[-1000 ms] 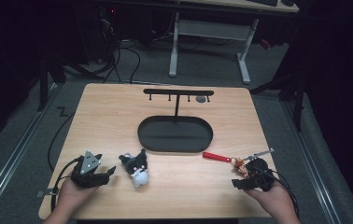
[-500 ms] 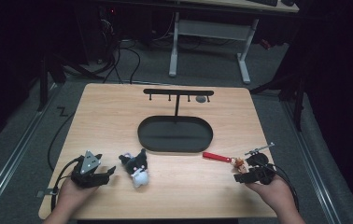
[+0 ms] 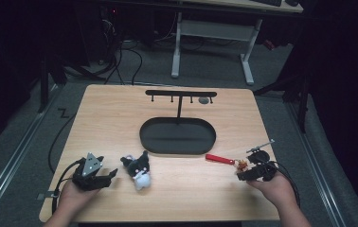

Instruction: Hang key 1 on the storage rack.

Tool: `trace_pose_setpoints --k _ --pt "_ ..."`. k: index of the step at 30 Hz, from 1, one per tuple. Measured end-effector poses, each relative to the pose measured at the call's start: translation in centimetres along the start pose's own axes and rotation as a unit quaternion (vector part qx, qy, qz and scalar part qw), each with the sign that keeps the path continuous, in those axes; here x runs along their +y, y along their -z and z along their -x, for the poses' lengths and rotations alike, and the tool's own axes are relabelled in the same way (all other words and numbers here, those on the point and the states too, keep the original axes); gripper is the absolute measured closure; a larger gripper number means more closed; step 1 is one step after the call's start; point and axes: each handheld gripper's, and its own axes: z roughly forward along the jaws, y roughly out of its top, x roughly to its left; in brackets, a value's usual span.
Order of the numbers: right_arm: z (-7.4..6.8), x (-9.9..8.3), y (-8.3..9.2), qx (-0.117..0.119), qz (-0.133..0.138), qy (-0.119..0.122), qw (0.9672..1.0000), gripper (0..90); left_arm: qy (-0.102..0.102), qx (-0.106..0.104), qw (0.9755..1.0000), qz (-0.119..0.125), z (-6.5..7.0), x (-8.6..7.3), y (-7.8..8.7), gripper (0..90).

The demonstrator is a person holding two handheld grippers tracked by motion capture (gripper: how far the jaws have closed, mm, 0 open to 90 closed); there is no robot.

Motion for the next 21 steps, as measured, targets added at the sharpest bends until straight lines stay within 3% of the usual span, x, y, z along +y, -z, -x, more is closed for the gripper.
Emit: trace_pose_setpoints --k 21 --pt "0.8 1.3 -1.9 -0.011 -0.039 0.004 0.9992 45.3 -0.005 0.0 1.0 -0.003 0.0 0.0 0.0 28.2"
